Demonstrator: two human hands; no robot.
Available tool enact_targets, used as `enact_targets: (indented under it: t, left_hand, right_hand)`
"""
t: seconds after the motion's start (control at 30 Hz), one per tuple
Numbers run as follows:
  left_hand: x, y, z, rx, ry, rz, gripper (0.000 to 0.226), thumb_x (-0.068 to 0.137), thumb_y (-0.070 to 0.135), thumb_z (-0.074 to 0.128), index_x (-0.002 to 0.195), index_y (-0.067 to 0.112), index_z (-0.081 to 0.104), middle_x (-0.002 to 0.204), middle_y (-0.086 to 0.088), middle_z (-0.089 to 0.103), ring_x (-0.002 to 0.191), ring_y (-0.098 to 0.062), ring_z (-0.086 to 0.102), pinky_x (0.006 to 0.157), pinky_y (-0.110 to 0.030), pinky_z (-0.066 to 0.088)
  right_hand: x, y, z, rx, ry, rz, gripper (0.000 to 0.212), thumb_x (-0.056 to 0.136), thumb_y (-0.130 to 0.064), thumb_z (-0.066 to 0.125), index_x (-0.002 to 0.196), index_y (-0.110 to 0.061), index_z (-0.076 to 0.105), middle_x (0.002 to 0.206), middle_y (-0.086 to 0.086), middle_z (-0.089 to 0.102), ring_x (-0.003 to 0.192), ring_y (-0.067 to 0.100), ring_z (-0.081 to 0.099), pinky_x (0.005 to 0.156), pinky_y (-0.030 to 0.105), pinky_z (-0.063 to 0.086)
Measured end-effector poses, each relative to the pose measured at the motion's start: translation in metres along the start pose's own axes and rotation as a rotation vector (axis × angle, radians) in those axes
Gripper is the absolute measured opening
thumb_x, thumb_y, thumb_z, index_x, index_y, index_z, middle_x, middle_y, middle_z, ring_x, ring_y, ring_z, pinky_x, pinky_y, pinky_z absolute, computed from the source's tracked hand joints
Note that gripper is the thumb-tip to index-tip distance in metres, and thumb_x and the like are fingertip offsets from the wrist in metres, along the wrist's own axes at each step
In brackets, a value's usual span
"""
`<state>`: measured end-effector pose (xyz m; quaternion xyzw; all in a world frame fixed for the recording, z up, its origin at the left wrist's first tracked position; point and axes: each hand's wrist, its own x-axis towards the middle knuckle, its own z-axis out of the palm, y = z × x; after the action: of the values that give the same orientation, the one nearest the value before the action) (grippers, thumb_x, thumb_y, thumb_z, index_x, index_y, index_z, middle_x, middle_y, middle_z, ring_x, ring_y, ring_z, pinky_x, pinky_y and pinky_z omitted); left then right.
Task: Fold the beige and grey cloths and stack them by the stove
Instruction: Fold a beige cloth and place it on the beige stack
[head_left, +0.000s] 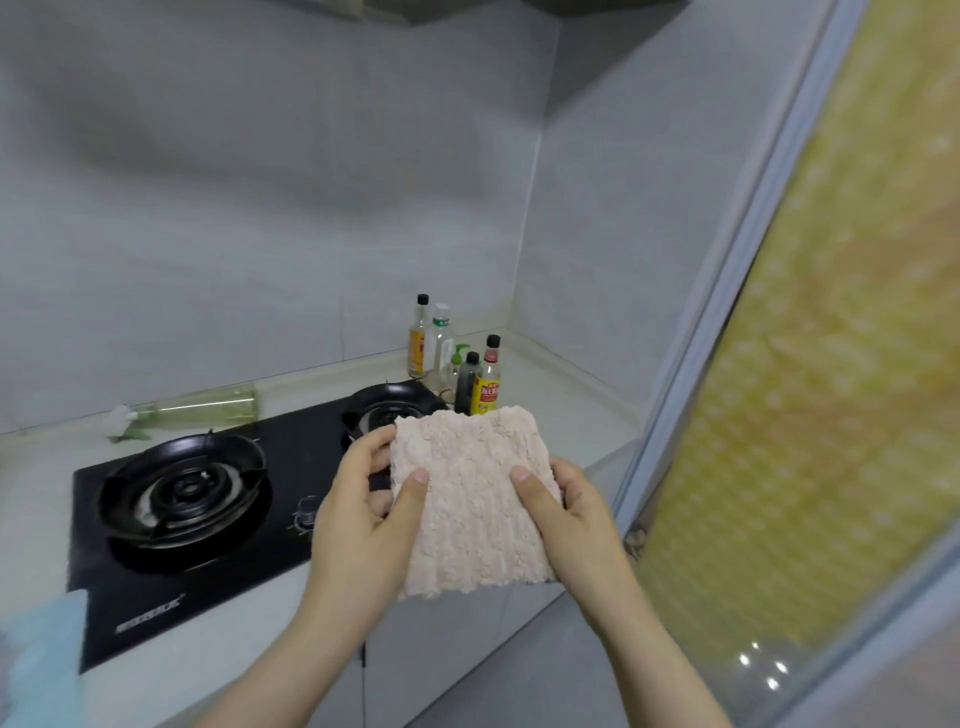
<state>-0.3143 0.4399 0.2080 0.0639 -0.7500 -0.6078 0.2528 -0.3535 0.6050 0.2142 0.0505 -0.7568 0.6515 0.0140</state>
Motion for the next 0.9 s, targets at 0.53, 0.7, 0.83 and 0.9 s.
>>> enact_targets:
  t: [0.53,0.7,0.83,0.9]
  left_hand:
    - [0.161,-0.065,0.19,-0.062,-0.145,-0.258,0.037,0.085,0.026,0.066,0.12,0.03,0.054,0.104,0.006,0.068,0.083,-0.015,0.069,0.075,-0.041,0.057]
    - [0.209,-0.085,0.253,-0.041,-0.171,-0.304,0.035,0.084,0.029,0.067,0.116,0.038,0.054,0.106,0.004,0.066,0.086,-0.028,0.067,0.081,-0.053,0.054]
    - [0.248,-0.096,0.312,-0.028,-0.141,-0.297,0.039,0.082,0.032,0.07,0.118,0.033,0.055,0.107,0.001,0.065,0.085,-0.024,0.066,0.084,-0.047,0.053]
    - [0.266,-0.1,0.343,-0.026,-0.109,-0.296,0.037,0.085,0.026,0.068,0.119,0.03,0.055,0.108,0.001,0.064,0.083,-0.024,0.065,0.076,-0.037,0.053]
  right_hand:
    - [0.215,0.07,-0.107,-0.08,0.033,0.167,0.046,0.088,-0.046,0.063,0.126,-0.021,0.057,0.114,-0.002,0.068,0.099,0.012,0.068,0.083,0.032,0.057]
    - [0.283,0.092,-0.142,-0.133,0.044,0.196,0.071,0.075,-0.065,0.061,0.135,-0.03,0.05,0.131,-0.006,0.058,0.119,0.016,0.057,0.101,0.044,0.049]
    - [0.349,0.112,-0.175,-0.183,0.002,0.164,0.082,0.064,-0.076,0.054,0.132,-0.03,0.053,0.13,-0.002,0.06,0.115,0.017,0.06,0.098,0.045,0.051]
    - [0.384,0.117,-0.192,-0.196,-0.041,0.163,0.085,0.063,-0.074,0.052,0.134,-0.028,0.053,0.13,-0.003,0.06,0.117,0.016,0.059,0.1,0.045,0.05]
